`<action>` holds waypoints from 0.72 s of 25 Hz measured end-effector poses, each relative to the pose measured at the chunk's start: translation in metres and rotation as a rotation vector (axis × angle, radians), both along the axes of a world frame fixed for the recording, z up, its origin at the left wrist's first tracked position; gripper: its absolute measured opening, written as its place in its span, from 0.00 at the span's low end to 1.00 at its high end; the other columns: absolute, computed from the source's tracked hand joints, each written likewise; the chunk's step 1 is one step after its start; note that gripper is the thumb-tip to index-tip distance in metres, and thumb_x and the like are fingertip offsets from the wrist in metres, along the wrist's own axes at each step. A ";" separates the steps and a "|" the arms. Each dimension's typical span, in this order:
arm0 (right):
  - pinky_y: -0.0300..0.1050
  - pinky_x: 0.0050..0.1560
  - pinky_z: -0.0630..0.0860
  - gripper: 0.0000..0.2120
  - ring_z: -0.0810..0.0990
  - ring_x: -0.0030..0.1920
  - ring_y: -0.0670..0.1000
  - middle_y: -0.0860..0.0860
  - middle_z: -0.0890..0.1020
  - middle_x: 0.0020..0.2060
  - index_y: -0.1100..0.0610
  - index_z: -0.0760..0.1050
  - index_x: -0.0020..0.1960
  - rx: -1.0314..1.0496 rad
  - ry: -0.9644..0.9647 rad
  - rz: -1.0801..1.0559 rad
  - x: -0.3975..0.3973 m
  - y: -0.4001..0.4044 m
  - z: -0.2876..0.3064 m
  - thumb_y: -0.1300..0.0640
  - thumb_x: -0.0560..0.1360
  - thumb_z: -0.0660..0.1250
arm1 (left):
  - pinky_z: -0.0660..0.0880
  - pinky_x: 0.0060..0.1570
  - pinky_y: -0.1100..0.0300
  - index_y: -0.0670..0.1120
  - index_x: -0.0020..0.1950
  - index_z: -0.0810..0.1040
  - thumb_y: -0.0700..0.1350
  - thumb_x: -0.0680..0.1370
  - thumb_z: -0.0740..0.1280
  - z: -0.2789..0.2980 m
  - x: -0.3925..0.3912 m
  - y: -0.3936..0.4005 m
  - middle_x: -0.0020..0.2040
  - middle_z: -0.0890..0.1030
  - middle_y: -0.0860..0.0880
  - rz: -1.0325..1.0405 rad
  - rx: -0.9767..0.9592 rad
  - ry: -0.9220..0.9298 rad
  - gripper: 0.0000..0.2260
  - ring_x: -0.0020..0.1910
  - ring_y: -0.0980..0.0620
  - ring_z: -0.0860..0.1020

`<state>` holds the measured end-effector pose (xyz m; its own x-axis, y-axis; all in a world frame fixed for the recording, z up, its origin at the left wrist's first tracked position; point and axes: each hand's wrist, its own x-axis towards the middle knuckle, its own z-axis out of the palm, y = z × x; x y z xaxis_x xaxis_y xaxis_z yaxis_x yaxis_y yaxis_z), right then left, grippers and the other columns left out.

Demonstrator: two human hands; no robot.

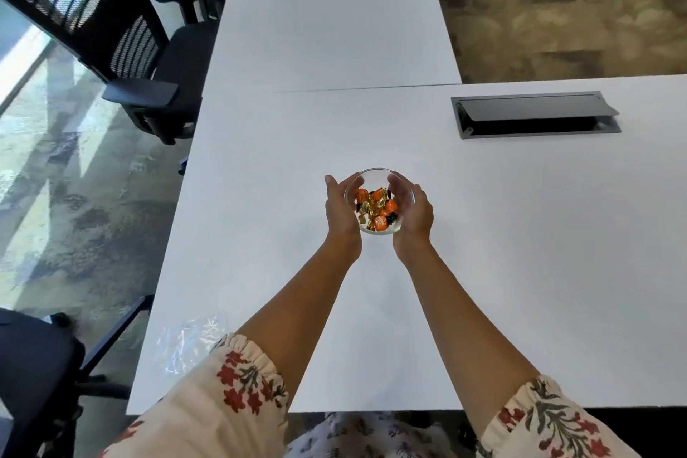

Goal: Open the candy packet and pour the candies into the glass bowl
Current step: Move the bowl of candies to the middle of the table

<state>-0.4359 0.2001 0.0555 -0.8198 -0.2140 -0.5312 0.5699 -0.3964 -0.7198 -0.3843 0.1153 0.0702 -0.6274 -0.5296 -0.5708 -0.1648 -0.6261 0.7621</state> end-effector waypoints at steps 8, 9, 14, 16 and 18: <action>0.50 0.62 0.78 0.14 0.83 0.57 0.50 0.49 0.88 0.52 0.53 0.85 0.52 0.087 -0.026 0.101 0.006 -0.060 -0.026 0.53 0.80 0.61 | 0.71 0.68 0.50 0.44 0.71 0.77 0.61 0.86 0.46 -0.030 0.010 -0.059 0.70 0.80 0.47 0.074 0.053 -0.025 0.30 0.71 0.45 0.75; 0.49 0.61 0.78 0.14 0.83 0.57 0.50 0.49 0.87 0.53 0.53 0.85 0.52 0.105 -0.026 0.108 0.007 -0.067 -0.031 0.54 0.80 0.61 | 0.72 0.67 0.51 0.43 0.71 0.77 0.61 0.86 0.46 -0.035 0.011 -0.065 0.69 0.80 0.47 0.085 0.064 -0.032 0.30 0.71 0.45 0.75; 0.47 0.55 0.79 0.14 0.82 0.55 0.49 0.50 0.87 0.54 0.54 0.85 0.54 0.159 -0.045 0.151 0.011 -0.083 -0.051 0.54 0.81 0.60 | 0.71 0.63 0.53 0.43 0.71 0.77 0.60 0.86 0.46 -0.058 0.018 -0.081 0.70 0.80 0.46 0.100 0.075 -0.050 0.29 0.72 0.45 0.75; 0.44 0.50 0.78 0.14 0.83 0.52 0.48 0.48 0.87 0.51 0.54 0.85 0.56 0.175 -0.048 0.171 0.013 -0.087 -0.058 0.54 0.80 0.61 | 0.71 0.66 0.51 0.44 0.71 0.77 0.60 0.86 0.46 -0.065 0.021 -0.085 0.70 0.80 0.46 0.105 0.075 -0.055 0.29 0.72 0.45 0.75; 0.42 0.46 0.78 0.14 0.83 0.50 0.47 0.47 0.87 0.50 0.55 0.84 0.56 0.190 -0.048 0.168 0.015 -0.091 -0.065 0.54 0.80 0.61 | 0.71 0.69 0.50 0.45 0.70 0.78 0.60 0.86 0.46 -0.071 0.023 -0.088 0.69 0.80 0.47 0.104 0.079 -0.063 0.29 0.71 0.45 0.76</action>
